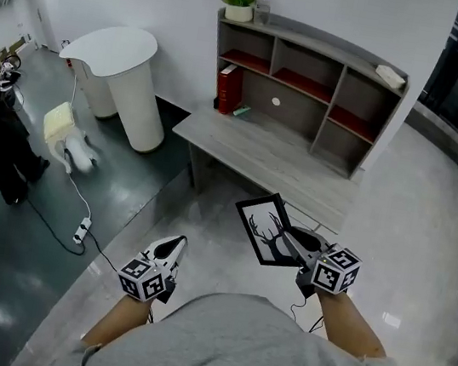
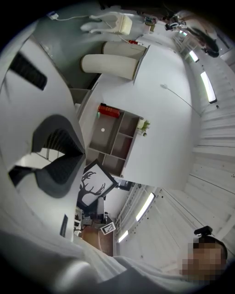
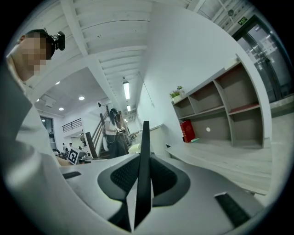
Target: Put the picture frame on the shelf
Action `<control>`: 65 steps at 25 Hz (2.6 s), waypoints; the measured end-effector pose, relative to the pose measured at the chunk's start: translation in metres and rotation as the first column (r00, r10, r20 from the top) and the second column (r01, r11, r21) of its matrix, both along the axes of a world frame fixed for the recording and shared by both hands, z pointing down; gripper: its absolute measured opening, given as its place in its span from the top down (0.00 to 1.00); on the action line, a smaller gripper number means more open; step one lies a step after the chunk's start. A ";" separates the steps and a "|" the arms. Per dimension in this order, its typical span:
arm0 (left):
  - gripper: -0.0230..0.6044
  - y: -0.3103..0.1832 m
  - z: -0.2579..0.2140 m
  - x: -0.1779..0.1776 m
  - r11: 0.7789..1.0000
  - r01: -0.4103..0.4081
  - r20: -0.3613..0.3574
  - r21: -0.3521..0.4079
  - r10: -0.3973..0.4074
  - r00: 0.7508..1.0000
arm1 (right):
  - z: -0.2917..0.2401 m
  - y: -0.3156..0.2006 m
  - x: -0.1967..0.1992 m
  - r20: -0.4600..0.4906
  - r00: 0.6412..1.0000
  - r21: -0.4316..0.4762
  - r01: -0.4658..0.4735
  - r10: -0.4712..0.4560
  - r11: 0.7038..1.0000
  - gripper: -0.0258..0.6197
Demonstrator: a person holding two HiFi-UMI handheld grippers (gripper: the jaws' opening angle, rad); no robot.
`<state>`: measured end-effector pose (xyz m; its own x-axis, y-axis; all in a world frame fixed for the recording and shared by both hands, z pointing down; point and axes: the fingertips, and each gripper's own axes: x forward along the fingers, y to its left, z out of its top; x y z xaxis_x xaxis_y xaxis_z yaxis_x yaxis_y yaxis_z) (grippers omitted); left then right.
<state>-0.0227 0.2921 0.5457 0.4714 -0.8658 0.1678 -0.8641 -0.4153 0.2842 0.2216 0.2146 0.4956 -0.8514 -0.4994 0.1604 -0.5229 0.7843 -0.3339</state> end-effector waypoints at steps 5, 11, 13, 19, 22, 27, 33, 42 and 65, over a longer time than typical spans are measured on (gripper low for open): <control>0.95 -0.044 -0.006 -0.059 1.000 -0.012 -0.008 0.013 0.012 1.000 | -0.013 -0.047 -0.063 0.009 1.000 0.009 -0.002 0.002 1.000 0.83; 0.95 -0.076 -0.004 -0.116 1.000 -0.013 -0.016 0.008 0.013 1.000 | -0.023 -0.094 -0.118 0.017 1.000 0.020 -0.010 0.010 1.000 0.83; 0.95 -0.087 -0.002 -0.133 1.000 -0.004 -0.017 0.009 0.004 1.000 | -0.023 -0.109 -0.133 0.020 1.000 0.023 -0.005 0.004 1.000 0.83; 0.95 -0.107 0.001 -0.158 0.999 0.036 -0.024 -0.002 -0.036 0.999 | -0.022 -0.148 -0.157 0.028 0.999 0.018 0.021 -0.021 1.000 0.83; 0.95 -0.120 0.006 -0.167 0.998 0.064 -0.014 -0.017 -0.065 0.998 | -0.018 -0.175 -0.163 0.038 0.999 0.012 0.037 -0.037 0.999 0.83; 0.95 -0.155 0.012 -0.181 0.990 0.136 0.002 -0.032 -0.136 0.991 | -0.010 -0.234 -0.176 0.077 0.994 0.004 0.079 -0.080 0.997 0.83; 0.95 -0.242 0.010 -0.185 0.974 0.224 0.024 -0.022 -0.223 0.974 | -0.010 -0.338 -0.189 0.136 0.977 0.008 0.167 -0.166 0.986 0.83; 0.95 -0.407 -0.020 -0.157 0.960 0.279 0.006 0.012 -0.279 0.960 | -0.056 -0.505 -0.198 0.202 0.940 0.075 0.265 -0.275 0.961 0.83; 0.95 -0.603 -0.024 -0.206 0.998 0.043 -0.023 -0.037 -0.044 0.999 | -0.094 -0.682 -0.256 0.351 0.935 0.105 0.014 -0.050 0.994 0.83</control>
<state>-0.2285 -0.3106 0.5213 0.4374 -0.8792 0.1892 -0.8740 -0.3661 0.3194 -0.0344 -0.4670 0.4019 -0.8599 -0.4686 -0.2022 -0.3594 0.8373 -0.4120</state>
